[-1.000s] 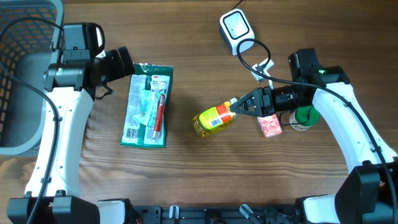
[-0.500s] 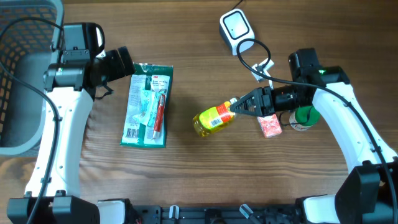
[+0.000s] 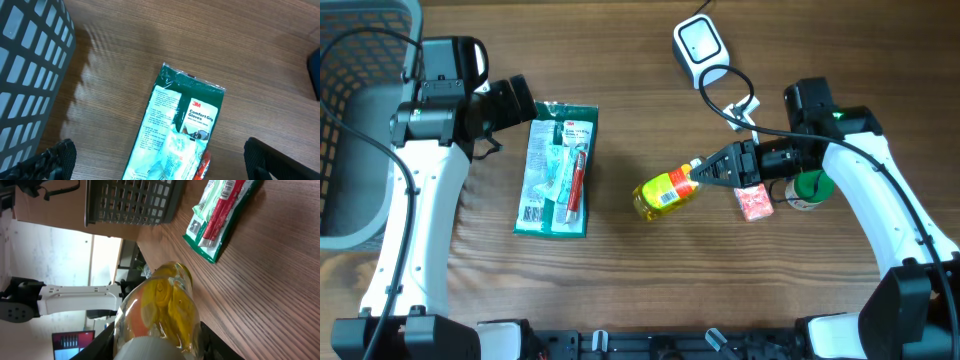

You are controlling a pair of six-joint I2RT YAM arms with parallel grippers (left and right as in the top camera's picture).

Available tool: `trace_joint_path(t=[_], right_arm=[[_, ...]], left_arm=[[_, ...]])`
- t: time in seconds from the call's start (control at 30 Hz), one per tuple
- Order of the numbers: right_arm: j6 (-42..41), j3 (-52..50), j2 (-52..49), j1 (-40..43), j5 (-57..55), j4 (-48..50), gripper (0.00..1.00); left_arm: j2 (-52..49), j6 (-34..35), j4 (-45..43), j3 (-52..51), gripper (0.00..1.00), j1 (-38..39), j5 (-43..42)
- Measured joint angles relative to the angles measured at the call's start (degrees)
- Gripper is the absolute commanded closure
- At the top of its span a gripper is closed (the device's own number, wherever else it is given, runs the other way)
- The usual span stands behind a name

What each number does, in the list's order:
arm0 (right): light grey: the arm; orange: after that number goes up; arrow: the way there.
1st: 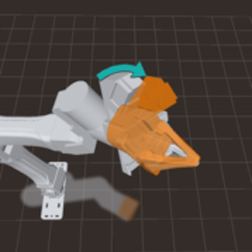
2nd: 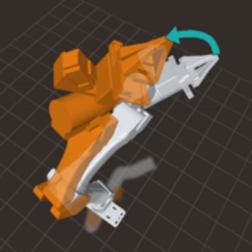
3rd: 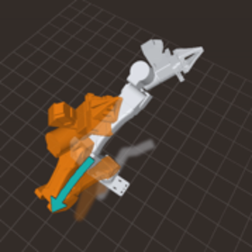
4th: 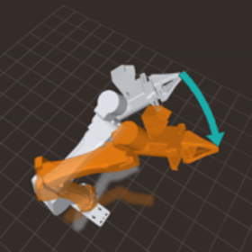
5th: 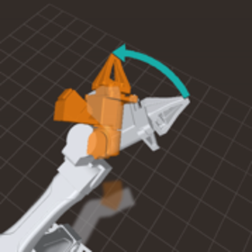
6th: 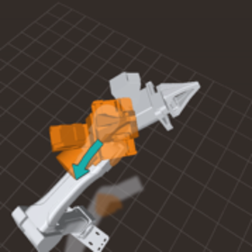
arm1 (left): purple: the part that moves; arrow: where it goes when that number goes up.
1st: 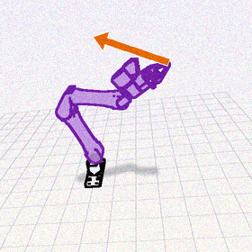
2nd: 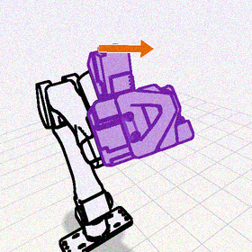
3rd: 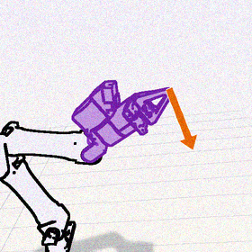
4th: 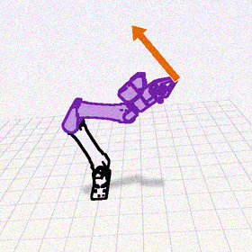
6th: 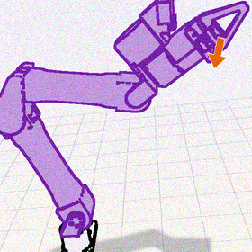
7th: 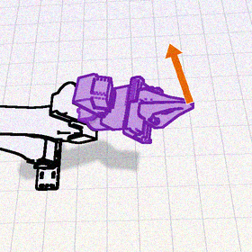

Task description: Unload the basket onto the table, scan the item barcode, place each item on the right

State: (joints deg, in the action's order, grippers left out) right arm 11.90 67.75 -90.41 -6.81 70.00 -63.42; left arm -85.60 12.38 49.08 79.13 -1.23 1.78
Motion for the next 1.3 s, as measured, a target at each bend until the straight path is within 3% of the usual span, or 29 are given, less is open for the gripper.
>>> trace_joint_path(t=[0.43,0.6,0.93,1.3], right_arm=[[0.0,0.0,0.0,0.0,-0.3,0.0,0.62],[-2.1,0.0,0.0,-0.1,-5.6,0.5,0.63],[-14.2,0.0,0.0,-5.6,-17.3,7.9,0.63],[-30.4,0.0,0.0,-13.4,-42.6,9.3,0.66]], left_arm=[[0.0,0.0,0.0,0.0,0.0,0.0,0.0],[0.0,0.0,0.0,0.0,0.0,0.0,0.0],[0.0,0.0,0.0,0.0,0.0,0.0,0.0],[0.0,0.0,0.0,0.0,0.0,0.0,0.0]])
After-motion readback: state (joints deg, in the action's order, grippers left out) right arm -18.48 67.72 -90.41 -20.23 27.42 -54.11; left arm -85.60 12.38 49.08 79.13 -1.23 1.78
